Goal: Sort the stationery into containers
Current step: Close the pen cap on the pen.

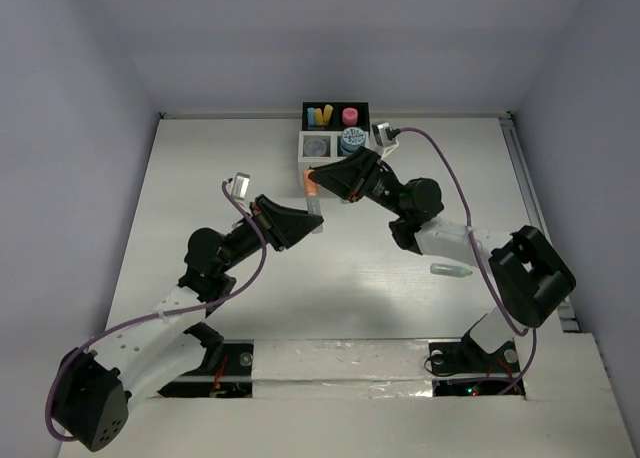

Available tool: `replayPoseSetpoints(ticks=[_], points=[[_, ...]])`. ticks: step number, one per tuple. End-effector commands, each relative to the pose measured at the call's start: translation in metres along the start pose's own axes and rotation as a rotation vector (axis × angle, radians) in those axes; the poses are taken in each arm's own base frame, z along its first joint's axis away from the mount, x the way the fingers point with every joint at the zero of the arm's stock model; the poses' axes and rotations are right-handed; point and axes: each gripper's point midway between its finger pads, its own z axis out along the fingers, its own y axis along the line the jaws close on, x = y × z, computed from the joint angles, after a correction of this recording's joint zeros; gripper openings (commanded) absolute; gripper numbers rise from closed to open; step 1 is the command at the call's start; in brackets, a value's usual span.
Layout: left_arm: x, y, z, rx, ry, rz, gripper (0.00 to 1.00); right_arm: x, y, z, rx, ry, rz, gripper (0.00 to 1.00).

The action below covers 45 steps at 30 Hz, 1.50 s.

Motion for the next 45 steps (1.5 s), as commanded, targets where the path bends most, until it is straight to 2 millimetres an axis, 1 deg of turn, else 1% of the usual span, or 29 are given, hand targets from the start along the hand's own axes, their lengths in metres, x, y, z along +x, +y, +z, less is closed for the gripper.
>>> replayPoseSetpoints(ticks=[1,2,3,4,8,11,12,14,15,17,18,19,20,21,22,24,26,28,32,35,37,38,39,40,41,42,43,44,45], points=[[-0.055,-0.064,0.006,0.176,-0.155,0.155,0.00,0.015,0.039,-0.008,-0.147,0.050,-0.074,0.00],[-0.057,-0.067,0.006,0.181,-0.160,0.158,0.00,0.016,0.039,-0.009,-0.146,0.053,-0.078,0.00],[-0.065,-0.080,0.006,0.214,-0.168,0.164,0.00,0.024,0.035,-0.016,-0.134,0.077,-0.073,0.00],[-0.065,-0.081,0.006,0.216,-0.168,0.165,0.00,0.026,0.034,-0.017,-0.129,0.079,-0.070,0.00],[-0.074,-0.099,0.006,0.255,-0.171,0.171,0.00,0.037,0.028,-0.022,-0.116,0.127,-0.066,0.00],[-0.077,-0.104,0.007,0.250,-0.160,0.171,0.00,0.049,0.021,-0.027,-0.091,0.194,-0.077,0.00],[-0.079,-0.107,0.008,0.249,-0.165,0.181,0.00,0.055,0.011,-0.029,-0.045,0.227,-0.058,0.00],[-0.081,-0.109,0.006,0.242,-0.167,0.186,0.00,0.070,0.009,-0.034,-0.027,0.279,-0.086,0.00],[-0.083,-0.113,0.006,0.248,-0.170,0.195,0.00,0.078,-0.003,-0.039,0.031,0.315,-0.064,0.00],[-0.086,-0.114,0.005,0.242,-0.175,0.196,0.00,0.084,-0.006,-0.045,0.060,0.341,-0.107,0.00],[-0.088,-0.117,0.006,0.248,-0.175,0.199,0.00,0.096,-0.012,-0.052,0.095,0.378,-0.083,0.00],[-0.091,-0.116,0.006,0.242,-0.178,0.202,0.00,0.103,-0.010,-0.055,0.095,0.397,-0.084,0.00],[-0.091,-0.117,0.007,0.243,-0.177,0.200,0.00,0.105,-0.014,-0.059,0.110,0.406,-0.098,0.00],[-0.094,-0.123,0.007,0.256,-0.176,0.206,0.00,0.120,-0.015,-0.064,0.124,0.443,-0.078,0.00],[-0.097,-0.122,0.007,0.248,-0.179,0.211,0.00,0.130,-0.020,-0.072,0.145,0.464,-0.067,0.00],[-0.103,-0.127,0.008,0.253,-0.188,0.227,0.00,0.144,-0.026,-0.083,0.180,0.496,-0.058,0.00],[-0.104,-0.126,0.011,0.252,-0.176,0.228,0.00,0.162,-0.030,-0.094,0.202,0.530,-0.041,0.00],[-0.105,-0.130,0.013,0.262,-0.171,0.233,0.00,0.175,-0.030,-0.099,0.211,0.560,-0.028,0.00],[-0.113,-0.129,0.014,0.243,-0.179,0.262,0.00,0.184,-0.033,-0.111,0.238,0.571,-0.015,0.00],[-0.113,-0.130,0.013,0.237,-0.174,0.265,0.00,0.173,-0.033,-0.106,0.261,0.518,-0.043,0.00],[-0.105,-0.116,0.013,0.198,-0.155,0.260,0.00,0.159,-0.035,-0.096,0.296,0.469,-0.072,0.00],[-0.101,-0.111,0.013,0.182,-0.140,0.261,0.00,0.146,-0.036,-0.088,0.325,0.412,-0.103,0.00],[-0.092,-0.097,0.012,0.151,-0.114,0.243,0.00,0.135,-0.039,-0.084,0.350,0.381,-0.119,0.00],[-0.084,-0.088,0.011,0.127,-0.087,0.232,0.00,0.123,-0.035,-0.073,0.348,0.344,-0.135,0.00],[-0.078,-0.082,0.008,0.113,-0.072,0.227,0.00,0.107,-0.042,-0.068,0.388,0.289,-0.151,0.00],[-0.065,-0.069,0.004,0.090,-0.037,0.208,0.00,0.094,-0.048,-0.065,0.415,0.255,-0.163,0.00],[-0.056,-0.061,0.001,0.068,-0.008,0.189,0.00,0.079,-0.045,-0.055,0.413,0.214,-0.177,0.00],[-0.050,-0.057,-0.002,0.060,0.009,0.187,0.00,0.069,-0.050,-0.052,0.432,0.179,-0.173,0.00],[-0.039,-0.046,-0.006,0.035,0.038,0.173,0.02,0.060,-0.050,-0.047,0.428,0.147,-0.182,0.00]])
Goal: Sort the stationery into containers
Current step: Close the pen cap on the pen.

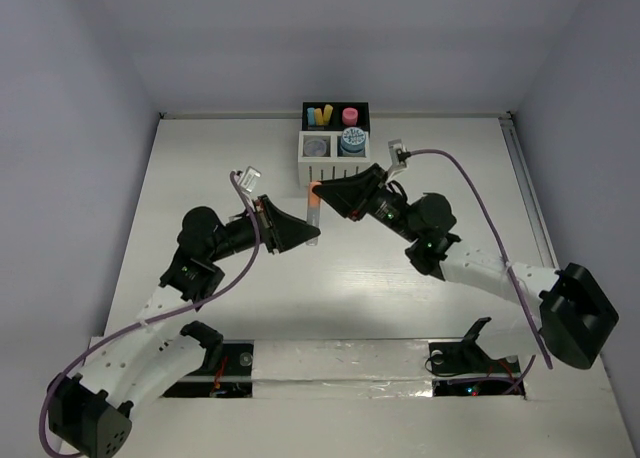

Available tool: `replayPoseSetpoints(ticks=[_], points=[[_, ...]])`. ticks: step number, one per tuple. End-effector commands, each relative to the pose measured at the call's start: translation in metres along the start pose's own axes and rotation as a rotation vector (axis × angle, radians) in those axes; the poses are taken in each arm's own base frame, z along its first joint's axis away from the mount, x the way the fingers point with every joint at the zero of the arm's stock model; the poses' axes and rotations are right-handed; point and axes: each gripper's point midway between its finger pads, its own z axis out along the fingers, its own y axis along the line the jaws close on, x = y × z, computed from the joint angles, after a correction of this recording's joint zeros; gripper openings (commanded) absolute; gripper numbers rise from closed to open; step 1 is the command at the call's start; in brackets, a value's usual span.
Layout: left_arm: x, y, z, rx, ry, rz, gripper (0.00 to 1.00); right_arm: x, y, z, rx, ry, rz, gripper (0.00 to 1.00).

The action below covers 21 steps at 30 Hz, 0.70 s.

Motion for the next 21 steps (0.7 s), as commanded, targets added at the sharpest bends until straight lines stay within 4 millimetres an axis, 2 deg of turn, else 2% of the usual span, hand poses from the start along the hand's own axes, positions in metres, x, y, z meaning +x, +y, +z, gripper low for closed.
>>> replayPoseSetpoints(ticks=[1,4,5,7,8,9,10,11,12,13,14,15,16,17,18,19,20,21], points=[[-0.044,-0.031,-0.011,0.063,-0.212,0.208,0.09,0.042,-0.046,-0.002,0.158,0.173,0.041,0.00],[-0.027,-0.009,-0.014,-0.010,-0.153,0.200,0.24,0.028,-0.062,0.013,0.175,0.125,0.069,0.00],[-0.024,-0.005,-0.014,-0.022,-0.141,0.207,0.26,0.012,-0.063,0.022,0.171,0.090,0.065,0.00],[-0.016,0.004,-0.016,-0.055,-0.110,0.220,0.33,0.009,-0.077,0.031,0.188,0.076,0.075,0.00],[-0.016,0.002,-0.019,-0.057,-0.113,0.235,0.33,-0.002,-0.087,0.033,0.206,0.054,0.065,0.00],[-0.015,0.003,-0.021,-0.067,-0.113,0.258,0.33,-0.016,-0.088,0.040,0.196,0.030,0.063,0.00],[-0.012,0.007,-0.023,-0.091,-0.100,0.254,0.35,-0.018,-0.100,0.042,0.208,0.026,0.069,0.00],[-0.013,0.004,-0.027,-0.097,-0.107,0.274,0.38,-0.030,-0.111,0.041,0.218,0.005,0.074,0.00],[-0.014,0.006,-0.029,-0.115,-0.109,0.286,0.43,-0.043,-0.112,0.046,0.212,-0.020,0.061,0.00],[-0.015,0.011,-0.032,-0.160,-0.110,0.304,0.54,-0.049,-0.119,0.048,0.223,-0.030,0.053,0.00],[-0.017,0.010,-0.036,-0.176,-0.119,0.322,0.61,-0.049,-0.134,0.049,0.247,-0.031,0.048,0.00],[-0.019,0.012,-0.039,-0.199,-0.123,0.333,0.68,-0.060,-0.146,0.049,0.270,-0.052,0.030,0.00],[-0.021,0.016,-0.042,-0.238,-0.132,0.337,0.80,-0.073,-0.150,0.055,0.274,-0.075,0.012,0.00],[-0.023,0.017,-0.045,-0.257,-0.138,0.362,0.86,-0.071,-0.170,0.057,0.304,-0.070,0.008,0.00],[-0.028,0.017,-0.049,-0.279,-0.164,0.378,0.92,-0.076,-0.181,0.058,0.326,-0.083,-0.023,0.00],[-0.028,0.020,-0.051,-0.297,-0.163,0.384,0.99,-0.094,-0.186,0.065,0.333,-0.116,-0.063,0.00],[-0.030,0.019,-0.054,-0.305,-0.175,0.405,0.99,-0.094,-0.213,0.065,0.398,-0.121,-0.102,0.00],[-0.032,0.020,-0.055,-0.316,-0.181,0.413,0.99,-0.101,-0.223,0.067,0.422,-0.128,-0.123,0.00]])
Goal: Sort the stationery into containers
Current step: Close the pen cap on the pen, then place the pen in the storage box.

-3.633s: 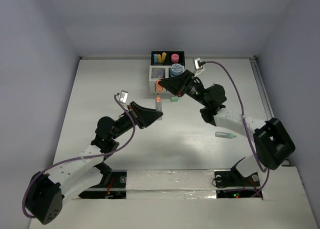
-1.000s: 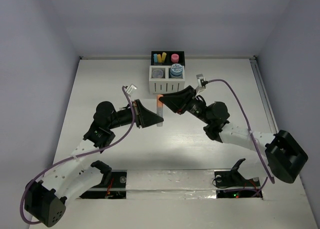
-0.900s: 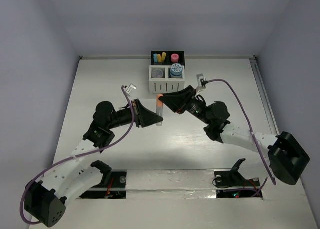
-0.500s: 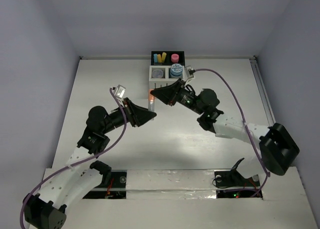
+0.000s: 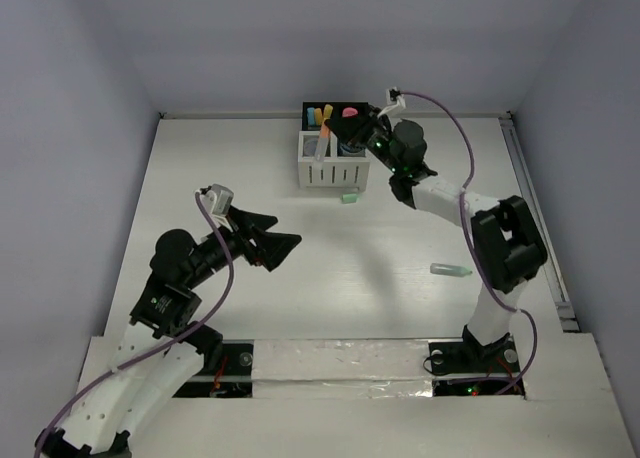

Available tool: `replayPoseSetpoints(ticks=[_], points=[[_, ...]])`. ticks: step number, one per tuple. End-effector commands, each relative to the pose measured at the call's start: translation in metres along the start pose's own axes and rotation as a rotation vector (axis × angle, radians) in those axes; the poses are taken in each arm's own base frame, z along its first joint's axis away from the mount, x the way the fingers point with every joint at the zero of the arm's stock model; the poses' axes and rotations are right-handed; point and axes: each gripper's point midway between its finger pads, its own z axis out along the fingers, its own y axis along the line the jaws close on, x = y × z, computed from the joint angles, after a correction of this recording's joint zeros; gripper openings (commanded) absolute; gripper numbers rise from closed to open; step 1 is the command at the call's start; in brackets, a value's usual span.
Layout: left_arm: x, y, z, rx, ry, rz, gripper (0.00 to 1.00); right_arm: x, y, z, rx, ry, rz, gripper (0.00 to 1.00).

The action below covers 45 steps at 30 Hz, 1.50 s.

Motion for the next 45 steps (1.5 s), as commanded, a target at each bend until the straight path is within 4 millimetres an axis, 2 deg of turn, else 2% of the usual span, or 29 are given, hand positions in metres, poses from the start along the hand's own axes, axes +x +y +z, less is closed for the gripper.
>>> replayPoseSetpoints(ticks=[1,2,3,4,5,6,7,8,9,10,11,12,13,14,16,18,24,29,30,33,34,36,37,38,39,41,42,43,45], points=[[-0.022,0.006,-0.008,-0.074,-0.067,0.103,0.99,-0.040,-0.021,0.028,0.067,-0.104,-0.134,0.00],[-0.024,0.006,-0.010,-0.080,-0.079,0.121,0.99,-0.056,-0.014,0.039,0.053,-0.145,-0.169,0.00],[-0.020,0.011,-0.011,-0.102,-0.068,0.120,0.99,-0.068,-0.024,0.045,0.086,-0.182,-0.217,0.00],[-0.019,0.016,-0.013,-0.129,-0.067,0.119,0.99,-0.058,-0.047,0.055,0.133,-0.159,-0.232,0.00],[-0.020,0.016,-0.015,-0.137,-0.072,0.126,0.99,-0.077,-0.037,0.067,0.121,-0.202,-0.262,0.00],[-0.021,0.018,-0.016,-0.147,-0.075,0.133,0.99,-0.085,-0.049,0.073,0.152,-0.220,-0.298,0.00],[-0.020,0.021,-0.017,-0.165,-0.078,0.129,0.99,-0.074,-0.071,0.082,0.184,-0.209,-0.308,0.00],[-0.021,0.021,-0.019,-0.166,-0.085,0.130,0.99,-0.080,-0.082,0.087,0.206,-0.221,-0.319,0.00],[-0.021,0.021,-0.019,-0.169,-0.085,0.129,0.99,-0.098,-0.071,0.097,0.187,-0.264,-0.336,0.00],[-0.020,0.023,-0.019,-0.176,-0.082,0.128,0.99,-0.083,-0.093,0.106,0.214,-0.234,-0.336,0.00],[-0.019,0.024,-0.019,-0.180,-0.080,0.127,0.99,-0.082,-0.098,0.111,0.216,-0.232,-0.343,0.00],[-0.019,0.024,-0.020,-0.184,-0.079,0.126,0.99,-0.091,-0.111,0.112,0.260,-0.258,-0.367,0.00],[-0.018,0.025,-0.020,-0.187,-0.079,0.126,0.99,-0.102,-0.104,0.119,0.252,-0.278,-0.380,0.00],[-0.018,0.026,-0.020,-0.189,-0.077,0.126,0.99,-0.091,-0.121,0.124,0.274,-0.258,-0.388,0.00],[-0.017,0.027,-0.020,-0.193,-0.074,0.128,0.99,-0.098,-0.120,0.130,0.275,-0.272,-0.413,0.00],[-0.017,0.028,-0.019,-0.195,-0.071,0.128,0.99,-0.094,-0.130,0.132,0.290,-0.269,-0.434,0.00],[-0.015,0.029,-0.018,-0.196,-0.063,0.129,0.99,-0.095,-0.137,0.140,0.294,-0.269,-0.508,0.00],[-0.017,0.028,-0.019,-0.196,-0.068,0.129,0.99,-0.082,-0.148,0.137,0.298,-0.237,-0.527,0.00],[-0.017,0.028,-0.019,-0.197,-0.070,0.129,0.99,-0.070,-0.154,0.134,0.293,-0.205,-0.529,0.00],[-0.017,0.029,-0.018,-0.198,-0.068,0.128,0.99,-0.068,-0.150,0.130,0.276,-0.196,-0.552,0.00],[-0.017,0.029,-0.018,-0.200,-0.069,0.127,0.99,-0.062,-0.154,0.126,0.276,-0.195,-0.558,0.03],[-0.017,0.029,-0.018,-0.200,-0.071,0.127,0.99,-0.062,-0.145,0.125,0.266,-0.197,-0.561,0.13],[-0.017,0.030,-0.018,-0.206,-0.070,0.125,0.99,-0.058,-0.142,0.126,0.251,-0.177,-0.559,0.28],[-0.018,0.029,-0.018,-0.204,-0.074,0.126,0.99,-0.058,-0.139,0.126,0.237,-0.170,-0.561,0.36],[-0.018,0.030,-0.018,-0.207,-0.074,0.126,0.99,-0.063,-0.129,0.125,0.221,-0.173,-0.561,0.51],[-0.019,0.029,-0.018,-0.204,-0.076,0.125,0.99,-0.064,-0.122,0.121,0.208,-0.164,-0.556,0.61],[-0.019,0.029,-0.018,-0.203,-0.079,0.123,0.99,-0.068,-0.114,0.120,0.196,-0.165,-0.557,0.65],[-0.020,0.027,-0.018,-0.195,-0.084,0.123,0.99,-0.079,-0.096,0.117,0.174,-0.171,-0.559,0.70],[-0.022,0.024,-0.017,-0.181,-0.093,0.112,0.99,-0.085,-0.084,0.111,0.173,-0.160,-0.557,0.77]])
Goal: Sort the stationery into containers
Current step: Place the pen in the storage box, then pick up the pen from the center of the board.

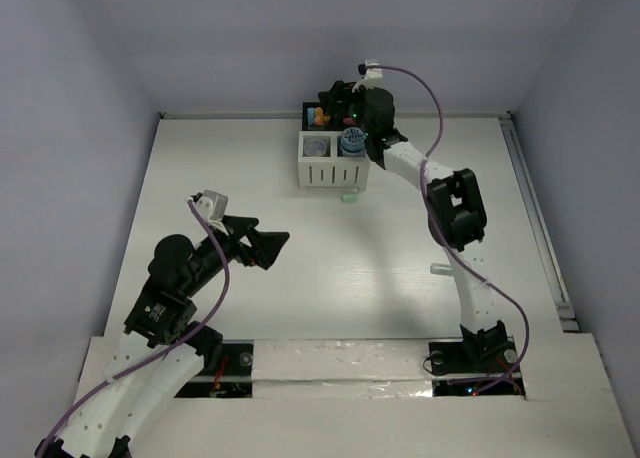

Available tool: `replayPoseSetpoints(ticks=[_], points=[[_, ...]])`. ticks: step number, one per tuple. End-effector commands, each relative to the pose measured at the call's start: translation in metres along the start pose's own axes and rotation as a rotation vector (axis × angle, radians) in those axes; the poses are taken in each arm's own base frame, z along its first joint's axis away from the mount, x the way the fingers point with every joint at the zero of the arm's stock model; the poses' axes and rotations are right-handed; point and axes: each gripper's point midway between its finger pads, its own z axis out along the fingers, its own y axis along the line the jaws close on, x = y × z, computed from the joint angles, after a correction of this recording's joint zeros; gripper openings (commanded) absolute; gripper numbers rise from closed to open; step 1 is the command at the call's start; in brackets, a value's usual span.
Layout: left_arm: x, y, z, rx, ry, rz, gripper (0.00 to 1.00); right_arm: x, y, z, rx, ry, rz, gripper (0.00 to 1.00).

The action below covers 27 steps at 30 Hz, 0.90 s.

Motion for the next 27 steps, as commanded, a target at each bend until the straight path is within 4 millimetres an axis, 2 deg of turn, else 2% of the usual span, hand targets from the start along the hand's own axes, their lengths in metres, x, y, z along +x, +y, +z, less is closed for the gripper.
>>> replayPoseSetpoints(ticks=[1,2,3,4,6,7,8,9,10,11,12,13,14,15,16,17,20,21,22,24,25,26,27], points=[[-0.027,-0.016,-0.001,0.055,-0.083,0.007,0.99,-0.102,0.045,-0.023,-0.084,-0.114,-0.018,0.79],[-0.029,-0.018,-0.002,0.064,-0.091,0.002,0.99,-0.109,0.047,-0.029,-0.083,-0.111,-0.018,0.80],[-0.028,-0.020,-0.002,0.075,-0.091,-0.004,0.99,-0.102,0.045,-0.036,-0.071,-0.081,-0.016,0.81],[-0.028,-0.024,-0.002,0.094,-0.094,-0.016,0.99,-0.127,0.052,-0.052,-0.064,-0.093,-0.017,0.82],[-0.026,-0.026,-0.003,0.109,-0.091,-0.030,0.99,-0.131,0.050,-0.074,-0.026,-0.058,0.009,0.82],[-0.029,-0.030,-0.004,0.132,-0.104,-0.038,0.99,-0.094,0.032,-0.093,0.051,0.043,0.021,0.82],[-0.031,-0.033,-0.004,0.144,-0.114,-0.041,0.99,-0.119,0.035,-0.119,0.078,0.016,0.032,0.82],[-0.032,-0.035,-0.005,0.156,-0.121,-0.042,0.99,-0.111,0.026,-0.136,0.137,0.034,0.066,0.82],[-0.032,-0.038,-0.007,0.168,-0.119,-0.043,0.99,-0.059,0.008,-0.166,0.202,0.153,0.080,0.81],[-0.033,-0.038,-0.008,0.171,-0.123,-0.037,0.99,-0.049,0.002,-0.186,0.239,0.181,0.097,0.79],[-0.033,-0.040,-0.010,0.176,-0.127,-0.033,0.99,-0.063,0.004,-0.211,0.265,0.156,0.139,0.76],[-0.034,-0.041,-0.012,0.183,-0.130,-0.029,0.99,-0.018,-0.020,-0.247,0.379,0.261,0.139,0.73],[-0.035,-0.043,-0.015,0.190,-0.137,-0.019,0.99,-0.008,-0.026,-0.267,0.421,0.289,0.150,0.70],[-0.034,-0.043,-0.016,0.191,-0.133,-0.015,0.99,-0.018,-0.025,-0.287,0.451,0.268,0.183,0.68],[-0.034,-0.044,-0.018,0.193,-0.134,-0.011,0.99,0.001,-0.040,-0.315,0.552,0.344,0.178,0.58],[-0.034,-0.044,-0.020,0.195,-0.135,-0.006,0.99,0.016,-0.049,-0.336,0.603,0.392,0.188,0.54],[-0.037,-0.048,-0.025,0.208,-0.149,0.014,0.99,0.027,-0.062,-0.384,0.732,0.452,0.268,0.52],[-0.040,-0.050,-0.029,0.213,-0.165,0.022,0.99,0.029,-0.064,-0.393,0.760,0.469,0.289,0.54],[-0.043,-0.050,-0.031,0.210,-0.179,0.029,0.99,0.032,-0.065,-0.410,0.791,0.507,0.302,0.64],[-0.046,-0.053,-0.038,0.224,-0.202,0.036,0.99,0.034,-0.068,-0.424,0.833,0.548,0.303,0.78],[-0.046,-0.054,-0.039,0.226,-0.207,0.036,0.99,0.038,-0.074,-0.439,0.880,0.582,0.299,0.82],[-0.047,-0.055,-0.041,0.229,-0.212,0.038,0.99,0.042,-0.076,-0.446,0.903,0.596,0.312,0.87],[-0.047,-0.054,-0.042,0.228,-0.218,0.039,0.99,0.053,-0.080,-0.457,0.925,0.628,0.346,0.95]])
